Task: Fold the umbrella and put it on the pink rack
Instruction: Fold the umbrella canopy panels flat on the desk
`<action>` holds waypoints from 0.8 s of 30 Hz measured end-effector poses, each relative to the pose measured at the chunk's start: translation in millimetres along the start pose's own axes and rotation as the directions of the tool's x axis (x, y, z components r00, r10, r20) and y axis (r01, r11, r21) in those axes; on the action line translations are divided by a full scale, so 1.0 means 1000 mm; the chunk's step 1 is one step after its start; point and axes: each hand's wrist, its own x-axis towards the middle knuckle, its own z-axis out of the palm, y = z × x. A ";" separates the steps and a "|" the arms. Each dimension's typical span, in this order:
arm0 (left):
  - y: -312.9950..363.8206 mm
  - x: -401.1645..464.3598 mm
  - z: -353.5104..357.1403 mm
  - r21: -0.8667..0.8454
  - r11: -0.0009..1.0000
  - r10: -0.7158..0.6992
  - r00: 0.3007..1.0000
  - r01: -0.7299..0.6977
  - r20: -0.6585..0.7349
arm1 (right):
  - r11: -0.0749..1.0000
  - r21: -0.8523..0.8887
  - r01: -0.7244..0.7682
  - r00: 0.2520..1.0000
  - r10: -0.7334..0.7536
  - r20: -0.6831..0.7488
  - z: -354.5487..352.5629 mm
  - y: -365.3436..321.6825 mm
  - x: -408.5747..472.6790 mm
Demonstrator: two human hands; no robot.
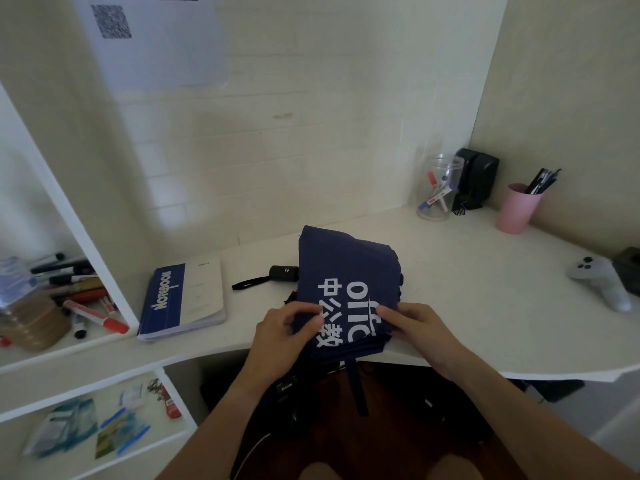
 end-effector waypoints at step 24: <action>-0.030 0.003 0.002 0.342 0.928 0.166 0.986 -0.148 -0.023 | 0.129 -0.905 0.405 0.858 -0.397 0.327 0.033 0.011 0.020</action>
